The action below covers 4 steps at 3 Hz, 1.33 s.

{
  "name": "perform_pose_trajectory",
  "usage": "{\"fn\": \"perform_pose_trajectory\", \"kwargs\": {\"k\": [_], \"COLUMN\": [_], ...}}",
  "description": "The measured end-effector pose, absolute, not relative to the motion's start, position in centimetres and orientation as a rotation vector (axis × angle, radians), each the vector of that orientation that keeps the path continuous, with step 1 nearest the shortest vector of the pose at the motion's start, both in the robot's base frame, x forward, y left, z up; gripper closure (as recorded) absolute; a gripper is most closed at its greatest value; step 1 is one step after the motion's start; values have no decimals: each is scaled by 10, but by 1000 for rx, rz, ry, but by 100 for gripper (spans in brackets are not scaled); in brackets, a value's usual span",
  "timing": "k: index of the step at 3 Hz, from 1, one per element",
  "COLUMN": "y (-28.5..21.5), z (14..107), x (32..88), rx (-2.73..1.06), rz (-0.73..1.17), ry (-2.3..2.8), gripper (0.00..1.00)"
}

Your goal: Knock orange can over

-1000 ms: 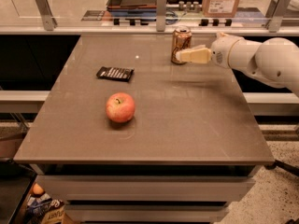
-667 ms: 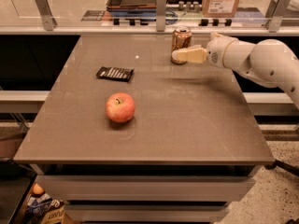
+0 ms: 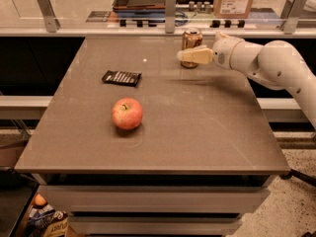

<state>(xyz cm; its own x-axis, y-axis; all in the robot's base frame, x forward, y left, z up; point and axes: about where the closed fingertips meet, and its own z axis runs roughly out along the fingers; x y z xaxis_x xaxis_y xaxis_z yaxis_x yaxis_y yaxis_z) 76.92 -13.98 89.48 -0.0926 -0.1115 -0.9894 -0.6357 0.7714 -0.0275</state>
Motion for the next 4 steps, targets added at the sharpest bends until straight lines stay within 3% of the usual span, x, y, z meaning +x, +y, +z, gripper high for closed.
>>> {"fn": "perform_pose_trajectory", "kwargs": {"k": [2,4], "y": [-127,-122], "z": [895,895], "x": [786,786], "rx": [-637,-642], "rz": [540,546], "ry": [1605,1603], "gripper": [0,40]}}
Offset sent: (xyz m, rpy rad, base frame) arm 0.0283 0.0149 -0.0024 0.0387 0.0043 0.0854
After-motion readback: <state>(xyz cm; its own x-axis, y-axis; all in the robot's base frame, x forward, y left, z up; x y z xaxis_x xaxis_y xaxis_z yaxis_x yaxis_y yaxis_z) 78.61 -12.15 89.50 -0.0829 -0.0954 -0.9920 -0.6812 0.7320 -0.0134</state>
